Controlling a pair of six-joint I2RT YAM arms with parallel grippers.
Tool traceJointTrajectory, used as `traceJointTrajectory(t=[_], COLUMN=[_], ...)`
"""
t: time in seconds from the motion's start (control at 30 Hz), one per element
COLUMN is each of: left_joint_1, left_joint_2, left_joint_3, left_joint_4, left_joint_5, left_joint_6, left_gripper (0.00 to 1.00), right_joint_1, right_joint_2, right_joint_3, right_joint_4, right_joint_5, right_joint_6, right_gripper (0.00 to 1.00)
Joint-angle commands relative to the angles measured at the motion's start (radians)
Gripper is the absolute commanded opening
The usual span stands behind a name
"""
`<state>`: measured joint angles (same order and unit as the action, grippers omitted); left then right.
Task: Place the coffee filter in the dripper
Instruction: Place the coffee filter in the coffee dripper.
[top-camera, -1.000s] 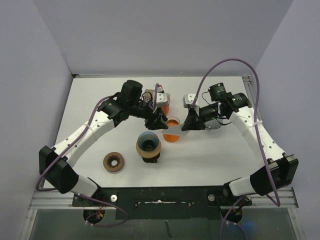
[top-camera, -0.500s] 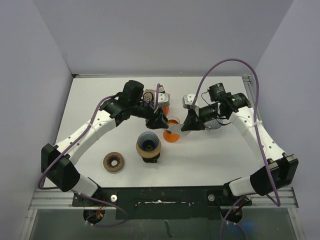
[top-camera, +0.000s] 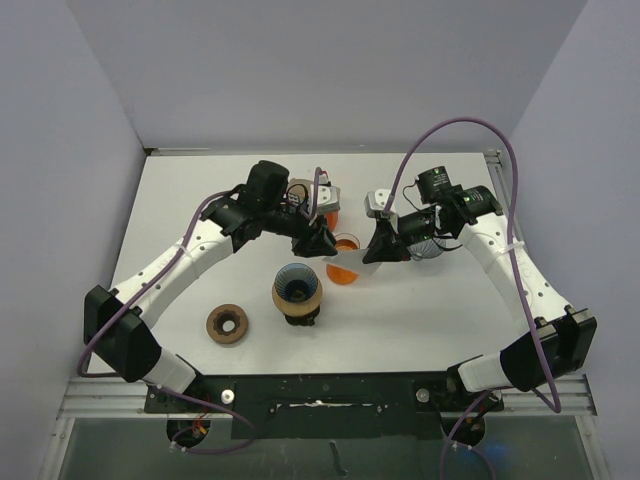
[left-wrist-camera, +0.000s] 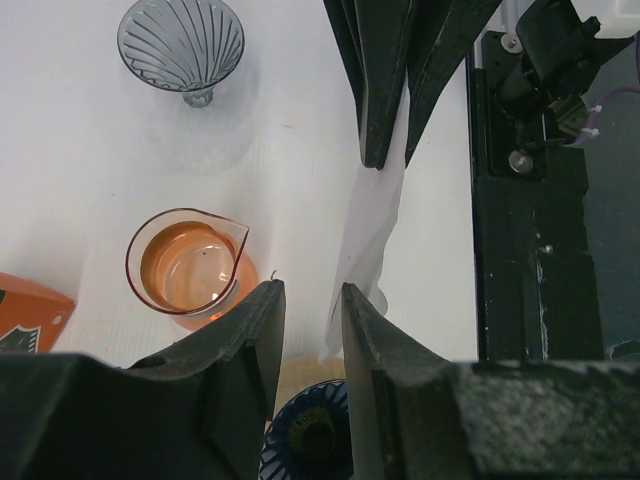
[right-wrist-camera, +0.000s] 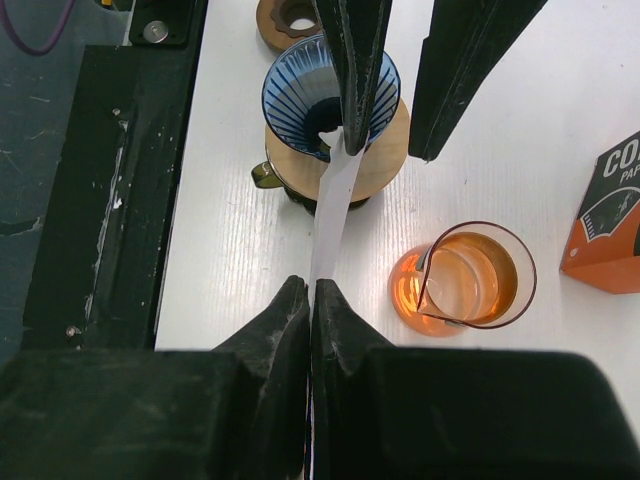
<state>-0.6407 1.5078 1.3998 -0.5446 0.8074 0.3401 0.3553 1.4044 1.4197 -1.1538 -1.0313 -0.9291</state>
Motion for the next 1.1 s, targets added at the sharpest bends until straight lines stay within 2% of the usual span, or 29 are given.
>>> traceJointTrajectory(t=[0.0,0.43,0.5,0.6,0.7,0.83,0.9,0.97,1.07], left_joint_1=[-0.004,-0.054,-0.056,-0.056,-0.055,-0.046,-0.028,-0.002,0.022], left_joint_2=[-0.007,0.043,0.043,0.051,0.053,0.037,0.021,0.000,-0.016], left_joint_3=[0.042,0.081,0.078,0.085,0.094,0.092,0.080,0.065,0.064], left_joint_4=[0.042,0.046,0.059,0.072,0.068,0.038,0.031,0.034,0.005], left_joint_5=[0.021,0.097,0.109,0.110,0.114,0.071,0.039,0.023,-0.027], left_joint_6=[-0.010,0.000,-0.006,-0.029,-0.030,-0.018,-0.013,-0.016,-0.007], left_gripper=[0.27,0.26,0.24,0.12,0.00,0.00,0.00,0.00,0.00], right_joint_1=[0.008,0.009,0.007,0.004,-0.008,-0.036,-0.037,-0.034,-0.022], right_joint_2=[-0.002,-0.006,-0.013,-0.019,-0.029,-0.060,-0.082,-0.106,-0.138], right_joint_3=[0.035,0.043,0.039,0.028,0.012,0.001,0.015,0.029,0.045], right_joint_4=[0.003,0.014,0.021,0.030,0.042,0.060,0.068,0.089,0.149], right_joint_5=[-0.034,-0.053,-0.056,-0.059,-0.069,-0.076,-0.053,-0.026,0.028], right_joint_6=[-0.013,-0.001,0.005,0.010,0.016,0.033,0.043,0.057,0.080], right_gripper=[0.01,0.02,0.03,0.06,0.15,0.31,0.47,0.58,0.65])
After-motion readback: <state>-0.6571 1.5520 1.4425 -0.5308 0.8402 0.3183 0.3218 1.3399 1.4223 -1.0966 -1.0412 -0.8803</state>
